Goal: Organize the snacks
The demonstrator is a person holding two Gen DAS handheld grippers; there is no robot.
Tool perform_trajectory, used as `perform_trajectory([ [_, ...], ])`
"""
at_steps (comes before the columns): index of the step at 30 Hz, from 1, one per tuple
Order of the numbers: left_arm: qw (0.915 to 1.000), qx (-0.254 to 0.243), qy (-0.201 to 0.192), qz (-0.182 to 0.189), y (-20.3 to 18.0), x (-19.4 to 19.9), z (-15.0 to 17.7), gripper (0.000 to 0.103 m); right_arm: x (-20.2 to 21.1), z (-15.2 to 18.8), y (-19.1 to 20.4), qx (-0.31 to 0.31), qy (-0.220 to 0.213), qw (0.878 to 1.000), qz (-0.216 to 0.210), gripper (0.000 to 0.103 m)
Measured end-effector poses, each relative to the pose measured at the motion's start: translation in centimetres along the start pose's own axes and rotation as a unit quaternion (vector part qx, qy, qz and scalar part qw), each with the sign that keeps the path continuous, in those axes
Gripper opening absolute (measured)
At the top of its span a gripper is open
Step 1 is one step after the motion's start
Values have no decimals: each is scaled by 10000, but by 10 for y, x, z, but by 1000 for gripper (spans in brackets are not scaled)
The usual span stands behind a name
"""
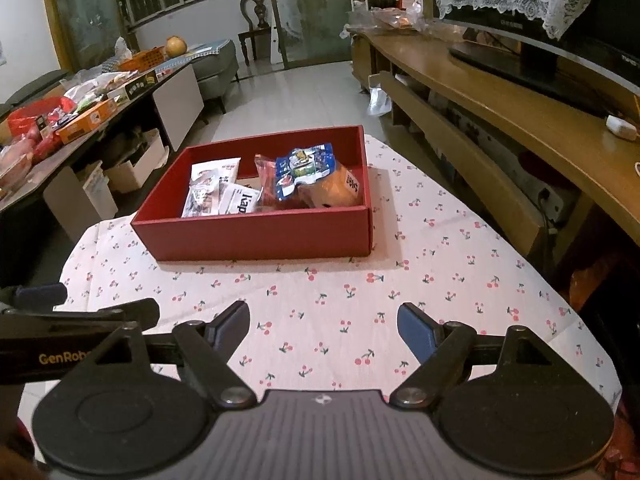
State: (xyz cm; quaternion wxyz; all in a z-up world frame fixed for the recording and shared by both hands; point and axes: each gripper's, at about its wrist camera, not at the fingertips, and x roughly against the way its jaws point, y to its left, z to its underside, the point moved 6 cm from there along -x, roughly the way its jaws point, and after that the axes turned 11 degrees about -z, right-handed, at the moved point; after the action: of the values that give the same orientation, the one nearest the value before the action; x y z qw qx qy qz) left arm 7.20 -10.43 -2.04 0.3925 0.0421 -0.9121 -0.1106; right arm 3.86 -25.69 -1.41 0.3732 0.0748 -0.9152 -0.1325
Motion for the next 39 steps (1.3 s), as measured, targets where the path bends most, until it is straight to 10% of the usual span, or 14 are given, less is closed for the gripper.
perform_trajectory([
  [39, 9972, 40, 729, 155, 5, -1, 49, 101, 4, 40, 8, 28, 618, 9980, 142, 91],
])
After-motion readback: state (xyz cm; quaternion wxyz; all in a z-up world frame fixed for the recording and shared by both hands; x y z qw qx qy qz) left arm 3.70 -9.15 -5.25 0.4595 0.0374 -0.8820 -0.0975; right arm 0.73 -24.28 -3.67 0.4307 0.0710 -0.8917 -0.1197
